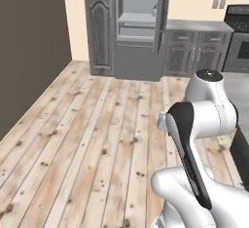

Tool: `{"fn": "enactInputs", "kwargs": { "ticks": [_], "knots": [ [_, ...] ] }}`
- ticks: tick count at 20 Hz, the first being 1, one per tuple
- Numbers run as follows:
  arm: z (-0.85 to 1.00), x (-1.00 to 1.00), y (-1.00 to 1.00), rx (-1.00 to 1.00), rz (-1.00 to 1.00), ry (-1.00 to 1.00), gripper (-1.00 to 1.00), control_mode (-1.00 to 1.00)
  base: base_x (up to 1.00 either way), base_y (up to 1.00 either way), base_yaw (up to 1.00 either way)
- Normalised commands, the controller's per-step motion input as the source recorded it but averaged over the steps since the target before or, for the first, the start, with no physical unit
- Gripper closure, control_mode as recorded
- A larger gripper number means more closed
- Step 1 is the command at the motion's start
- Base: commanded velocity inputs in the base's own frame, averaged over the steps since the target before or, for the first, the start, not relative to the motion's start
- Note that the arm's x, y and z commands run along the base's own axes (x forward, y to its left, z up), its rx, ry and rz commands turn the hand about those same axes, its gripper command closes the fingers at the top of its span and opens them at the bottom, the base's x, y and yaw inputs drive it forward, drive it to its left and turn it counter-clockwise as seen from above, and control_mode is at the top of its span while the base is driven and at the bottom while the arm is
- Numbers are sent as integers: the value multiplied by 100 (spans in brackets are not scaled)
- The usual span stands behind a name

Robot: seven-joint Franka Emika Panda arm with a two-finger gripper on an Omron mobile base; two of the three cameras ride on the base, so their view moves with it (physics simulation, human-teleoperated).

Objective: Place the cold items (broccoli and mushroom) from the fridge in one tupperware on the dining counter. Place the warm items (hot dog and kebab skewer) in the stove area in another tupperware.

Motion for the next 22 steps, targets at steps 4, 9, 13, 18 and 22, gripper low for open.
{"fn": "enactInputs", "kwargs": {
  "ticks": [4,9,13,18,22],
  "knots": [
    [0,0,0,0,0,0,-100,100,83,57,-1],
    [0,0,0,0,0,0,-100,100,87,64,-34],
    [0,0,0,0,0,0,-100,100,76,63,-64],
    [0,0,0,0,0,0,-100,100,67,65,-69],
    [0,0,0,0,0,0,-100,100,75,68,-64]
  ]
}}
